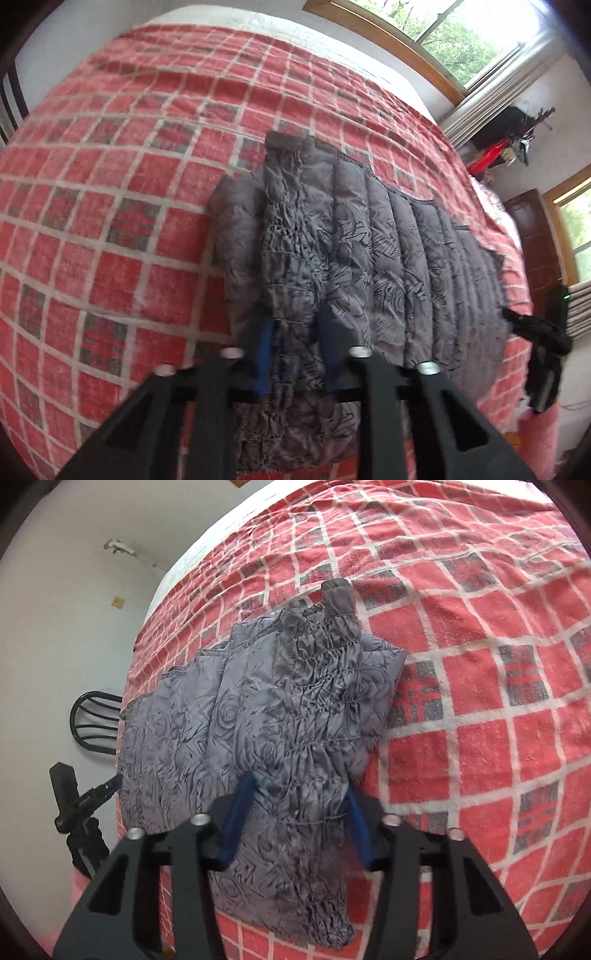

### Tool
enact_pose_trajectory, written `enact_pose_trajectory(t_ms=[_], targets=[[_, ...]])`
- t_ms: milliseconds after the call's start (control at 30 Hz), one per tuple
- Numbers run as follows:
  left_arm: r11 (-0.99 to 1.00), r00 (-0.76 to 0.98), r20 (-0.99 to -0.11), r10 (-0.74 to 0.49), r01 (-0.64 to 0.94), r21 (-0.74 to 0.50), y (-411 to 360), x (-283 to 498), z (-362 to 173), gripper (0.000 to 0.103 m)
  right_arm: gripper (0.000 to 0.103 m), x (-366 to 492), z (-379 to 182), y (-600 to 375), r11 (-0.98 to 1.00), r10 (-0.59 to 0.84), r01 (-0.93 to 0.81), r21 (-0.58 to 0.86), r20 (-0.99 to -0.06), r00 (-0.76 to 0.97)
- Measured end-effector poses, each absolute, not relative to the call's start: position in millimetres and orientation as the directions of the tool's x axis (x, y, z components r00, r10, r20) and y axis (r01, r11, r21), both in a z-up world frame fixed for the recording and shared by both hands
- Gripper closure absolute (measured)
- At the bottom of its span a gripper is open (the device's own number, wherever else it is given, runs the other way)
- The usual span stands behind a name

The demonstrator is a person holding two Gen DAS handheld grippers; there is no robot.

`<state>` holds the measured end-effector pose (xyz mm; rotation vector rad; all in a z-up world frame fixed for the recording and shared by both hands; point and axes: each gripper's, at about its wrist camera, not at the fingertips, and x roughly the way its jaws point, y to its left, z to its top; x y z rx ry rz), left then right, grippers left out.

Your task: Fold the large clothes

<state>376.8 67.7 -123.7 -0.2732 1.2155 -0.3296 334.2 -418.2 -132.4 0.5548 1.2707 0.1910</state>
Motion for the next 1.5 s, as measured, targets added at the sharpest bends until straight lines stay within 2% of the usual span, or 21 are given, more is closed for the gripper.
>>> enact_pose_trajectory(t_ms=[33, 67, 133, 233, 367, 567, 800, 900, 967, 1067, 1133, 1200, 1300, 1500], targets=[[0.920, 0.321, -0.863, -0.391, 0.108, -0.377, 65, 377, -121, 0.094, 0.080, 335, -127, -416, 0.871, 0.407, 0.154, 0.467, -0.861, 0.306], [0.921, 0.335, -0.859, -0.388, 0.110, -0.374, 64, 376, -117, 0.095, 0.083, 337, -122, -415, 0.877, 0.398, 0.148, 0.457, -0.863, 0.310], [0.927, 0.398, -0.837, -0.374, 0.128, -0.353, 60, 373, -99, 0.096, 0.088, 337, -108, -414, 0.880, 0.397, 0.125, 0.458, -0.854, 0.338], [0.925, 0.487, -0.788, -0.376, 0.145, -0.351, 59, 371, -74, 0.096, 0.089, 339, -81, -416, 0.878, 0.397, 0.091, 0.470, -0.822, 0.407], [0.939, 0.521, -0.785, -0.337, 0.126, -0.319, 56, 389, -68, 0.096, 0.089, 357, -74, -419, 0.882, 0.371, 0.111, 0.457, -0.821, 0.434], [0.955, 0.407, -0.868, -0.285, 0.046, -0.292, 61, 409, -126, 0.095, 0.089, 375, -128, -424, 0.879, 0.348, 0.202, 0.431, -0.872, 0.343], [0.965, 0.384, -0.887, -0.257, 0.059, -0.254, 58, 409, -157, 0.092, 0.086, 363, -168, -434, 0.810, 0.425, 0.270, 0.520, -0.839, 0.340], [0.977, 0.372, -0.903, -0.215, 0.067, -0.204, 49, 410, -155, 0.091, 0.084, 362, -161, -431, 0.831, 0.391, 0.273, 0.485, -0.858, 0.333], [0.982, 0.364, -0.912, -0.189, 0.061, -0.179, 49, 411, -147, 0.090, 0.075, 359, -144, -425, 0.867, 0.331, 0.266, 0.421, -0.886, 0.324], [0.992, 0.413, -0.902, -0.125, 0.034, -0.121, 53, 404, -115, 0.079, 0.075, 348, -108, -409, 0.922, 0.233, 0.215, 0.321, -0.906, 0.353], [0.997, 0.498, -0.864, -0.076, 0.039, -0.065, 47, 392, -83, 0.082, 0.075, 339, -80, -396, 0.937, 0.212, 0.177, 0.300, -0.895, 0.393], [0.995, 0.527, -0.845, -0.095, 0.083, -0.060, 33, 386, -64, 0.082, 0.075, 334, -57, -375, 0.944, 0.234, 0.120, 0.309, -0.877, 0.419], [0.975, 0.496, -0.845, -0.201, 0.181, -0.126, -5, 381, -50, 0.082, 0.075, 337, -51, -342, 0.953, 0.248, 0.065, 0.297, -0.884, 0.396], [0.957, 0.403, -0.881, -0.247, 0.242, -0.157, -60, 380, -83, 0.082, 0.075, 347, -85, -287, 0.965, 0.242, 0.027, 0.261, -0.926, 0.289]])
